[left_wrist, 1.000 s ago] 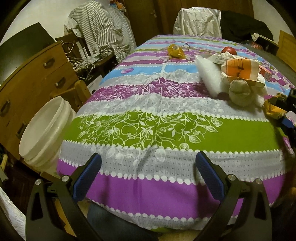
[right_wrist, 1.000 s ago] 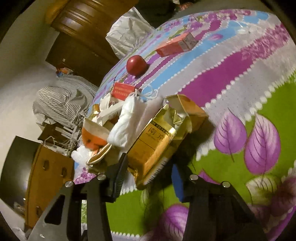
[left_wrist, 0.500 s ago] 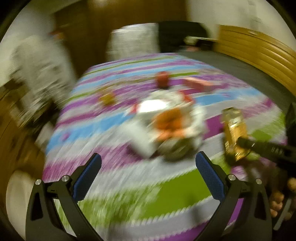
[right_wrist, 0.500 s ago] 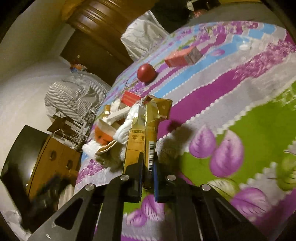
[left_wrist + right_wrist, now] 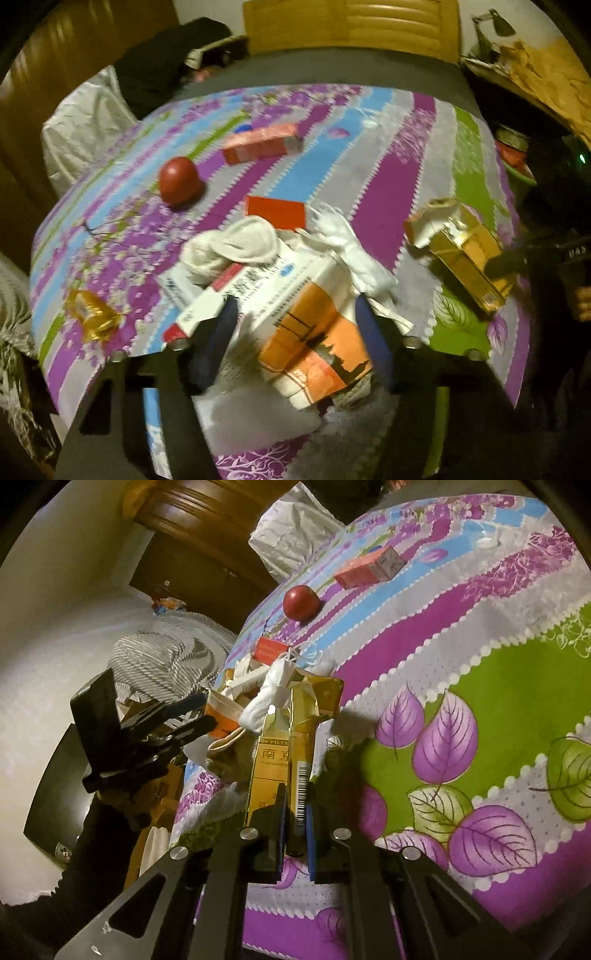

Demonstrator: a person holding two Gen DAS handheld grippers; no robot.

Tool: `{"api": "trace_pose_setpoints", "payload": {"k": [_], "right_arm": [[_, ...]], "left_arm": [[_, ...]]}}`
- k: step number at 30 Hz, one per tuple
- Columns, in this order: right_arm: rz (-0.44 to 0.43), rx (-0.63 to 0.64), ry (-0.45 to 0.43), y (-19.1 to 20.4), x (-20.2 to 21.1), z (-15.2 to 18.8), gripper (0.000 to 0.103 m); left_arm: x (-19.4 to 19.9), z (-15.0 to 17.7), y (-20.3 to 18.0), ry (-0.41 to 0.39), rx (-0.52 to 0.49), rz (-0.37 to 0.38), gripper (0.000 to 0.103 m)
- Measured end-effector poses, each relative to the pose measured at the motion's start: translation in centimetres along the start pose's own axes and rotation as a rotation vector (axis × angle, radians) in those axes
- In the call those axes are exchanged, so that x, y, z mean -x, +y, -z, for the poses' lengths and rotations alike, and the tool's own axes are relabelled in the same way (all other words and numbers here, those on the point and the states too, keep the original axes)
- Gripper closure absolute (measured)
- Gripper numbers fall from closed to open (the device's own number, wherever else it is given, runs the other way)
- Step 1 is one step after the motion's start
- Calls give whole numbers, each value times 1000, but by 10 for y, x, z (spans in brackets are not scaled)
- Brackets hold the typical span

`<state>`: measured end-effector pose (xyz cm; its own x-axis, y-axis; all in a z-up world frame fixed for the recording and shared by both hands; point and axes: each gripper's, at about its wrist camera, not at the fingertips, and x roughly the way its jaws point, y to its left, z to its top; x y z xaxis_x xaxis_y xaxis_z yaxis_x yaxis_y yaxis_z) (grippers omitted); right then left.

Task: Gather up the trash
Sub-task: 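Grasp the gold wrapper with the right tool while the left tool grasps the orange-white box, then carry the gold wrapper and orange-white box with both tools over the white bucket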

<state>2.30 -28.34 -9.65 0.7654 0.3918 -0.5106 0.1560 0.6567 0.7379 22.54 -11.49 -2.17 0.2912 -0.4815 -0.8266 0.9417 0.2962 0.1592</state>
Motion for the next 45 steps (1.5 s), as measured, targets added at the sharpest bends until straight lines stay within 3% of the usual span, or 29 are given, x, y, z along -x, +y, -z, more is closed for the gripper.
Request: {"api": "trace_pose_setpoints", "payload": {"k": [1, 6, 10, 17, 20, 24, 29, 31, 34, 37, 40, 43, 45], "right_arm": [[-3, 5, 2, 0, -2, 0, 93], [-16, 34, 12, 6, -5, 1, 93], [-25, 47, 22, 10, -6, 4, 93], [-34, 78, 34, 17, -5, 6, 93], [-32, 103, 43, 22, -5, 8, 93], [11, 173, 39, 32, -1, 9, 93], [194, 338, 34, 36, 6, 10, 93], [225, 349, 49, 29, 2, 9, 91], [236, 342, 45, 25, -2, 8, 90], [241, 337, 38, 26, -3, 7, 89], [229, 299, 33, 23, -3, 7, 83], [203, 235, 28, 17, -5, 6, 65], [203, 245, 18, 19, -6, 7, 65]], "left_arm": [[-3, 1, -2, 1, -9, -19, 65], [7, 3, -3, -83, -12, -58, 93], [26, 3, 2, -150, 40, -91, 101], [98, 21, 16, -280, 222, -151, 101], [124, 43, 21, -293, 323, -122, 101], [144, 96, 25, -288, 509, -51, 101], [131, 164, 11, -158, 632, -113, 101], [115, 180, 5, -106, 651, -146, 101], [102, 196, 3, -97, 672, -220, 97], [95, 204, 4, -126, 711, -243, 95], [89, 211, 3, -112, 728, -251, 91], [83, 221, 1, -90, 739, -268, 89], [85, 225, 0, -117, 775, -266, 89]]}}
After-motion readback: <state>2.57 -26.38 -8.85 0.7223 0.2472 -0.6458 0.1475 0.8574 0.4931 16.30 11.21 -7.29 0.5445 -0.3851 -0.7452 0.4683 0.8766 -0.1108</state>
